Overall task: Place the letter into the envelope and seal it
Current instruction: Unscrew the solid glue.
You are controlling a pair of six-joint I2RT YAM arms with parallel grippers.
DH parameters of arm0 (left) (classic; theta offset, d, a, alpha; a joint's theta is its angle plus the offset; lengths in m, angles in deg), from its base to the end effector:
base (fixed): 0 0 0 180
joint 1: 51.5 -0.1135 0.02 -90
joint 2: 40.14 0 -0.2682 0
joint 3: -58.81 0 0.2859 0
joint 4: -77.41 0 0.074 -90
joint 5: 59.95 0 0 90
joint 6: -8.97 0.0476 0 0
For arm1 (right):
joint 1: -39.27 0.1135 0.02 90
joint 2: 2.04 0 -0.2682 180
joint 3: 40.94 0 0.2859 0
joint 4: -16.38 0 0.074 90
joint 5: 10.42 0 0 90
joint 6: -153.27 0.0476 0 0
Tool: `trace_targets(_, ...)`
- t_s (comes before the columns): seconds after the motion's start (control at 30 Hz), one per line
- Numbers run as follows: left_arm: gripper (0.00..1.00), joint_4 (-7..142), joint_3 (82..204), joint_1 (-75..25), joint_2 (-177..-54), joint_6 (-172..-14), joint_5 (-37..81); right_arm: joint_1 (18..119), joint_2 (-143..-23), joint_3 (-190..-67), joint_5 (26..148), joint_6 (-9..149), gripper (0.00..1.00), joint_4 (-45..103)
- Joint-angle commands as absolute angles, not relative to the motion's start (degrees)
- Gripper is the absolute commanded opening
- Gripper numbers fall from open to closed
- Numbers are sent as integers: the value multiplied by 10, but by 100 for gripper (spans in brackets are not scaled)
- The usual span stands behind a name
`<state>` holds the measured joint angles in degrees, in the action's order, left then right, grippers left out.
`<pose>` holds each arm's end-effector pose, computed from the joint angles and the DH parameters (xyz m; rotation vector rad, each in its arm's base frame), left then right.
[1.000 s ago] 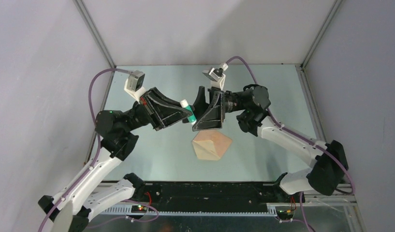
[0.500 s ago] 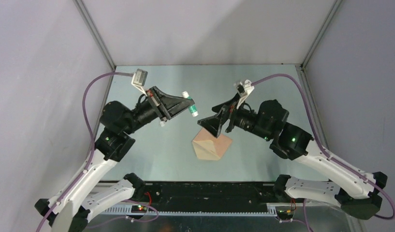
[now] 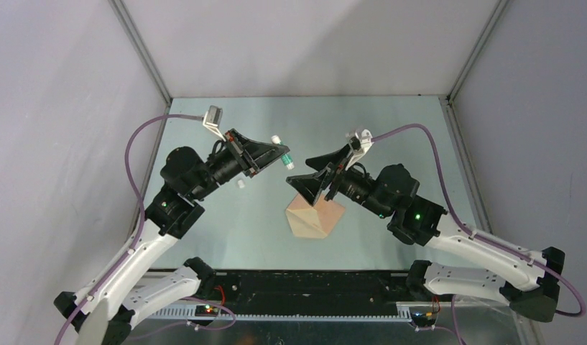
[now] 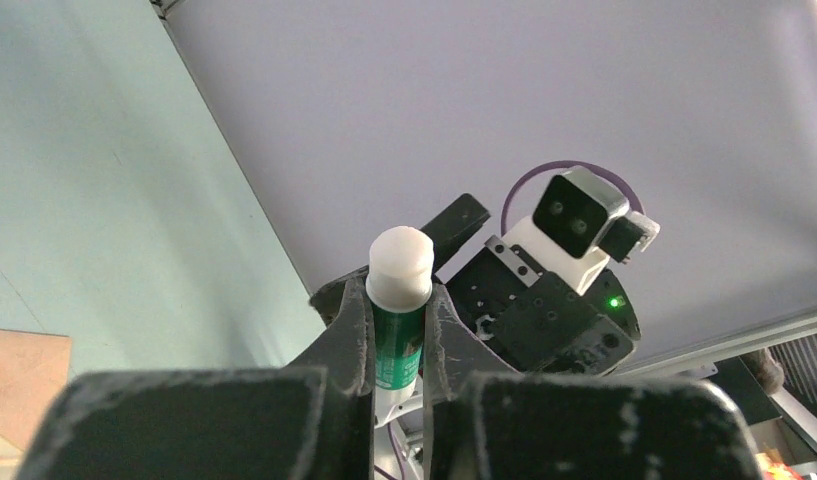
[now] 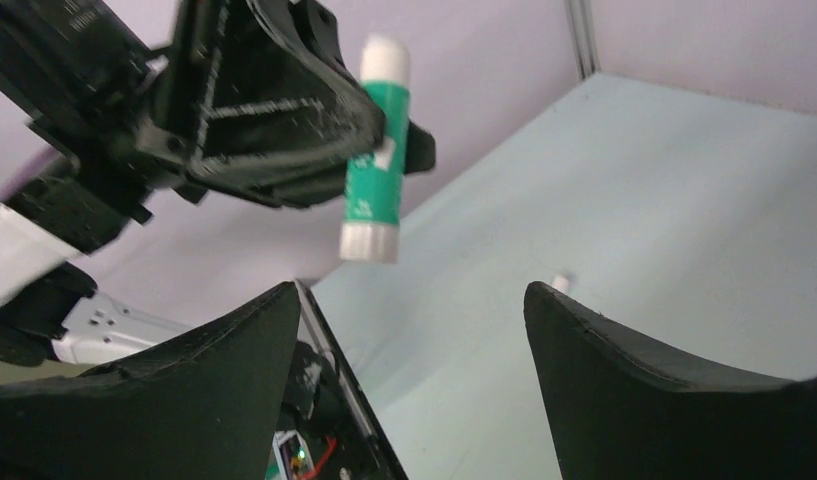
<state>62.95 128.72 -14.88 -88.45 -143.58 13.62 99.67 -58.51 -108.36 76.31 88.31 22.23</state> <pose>0.1735 -0.1457 0.4339 -0.1071 1.6683 -1.5777 0.1375 0.2365 0.4022 -0.4366 1.5335 1.1485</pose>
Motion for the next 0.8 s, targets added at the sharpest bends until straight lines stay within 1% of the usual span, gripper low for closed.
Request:
trace_targets(0.0, 0, 638, 1278, -147, -877, -1441, 146, 999, -593, -1090, 773, 890, 83, 123)
trace_targets(0.2, 0, 640, 1277, -147, -877, -1437, 143, 996, -616, -1107, 788, 907, 79, 121)
trace_targets(0.27, 0, 641, 1277, -147, -876, -1438, 142, 995, -621, -1112, 799, 913, 75, 115)
trace_targets(0.37, 0, 641, 1276, -147, -873, -1436, 142, 990, -625, -1113, 806, 927, 56, 107)
trace_targets(0.43, 0, 639, 1277, -147, -873, -1433, 140, 987, -626, -1112, 810, 931, 52, 100)
trace_targets(0.67, 0, 642, 1276, -147, -871, -1426, 137, 982, -638, -1131, 823, 939, 51, 109)
trace_targets(0.77, 0, 634, 1280, -147, -871, -1420, 140, 980, -644, -1136, 828, 945, 46, 108)
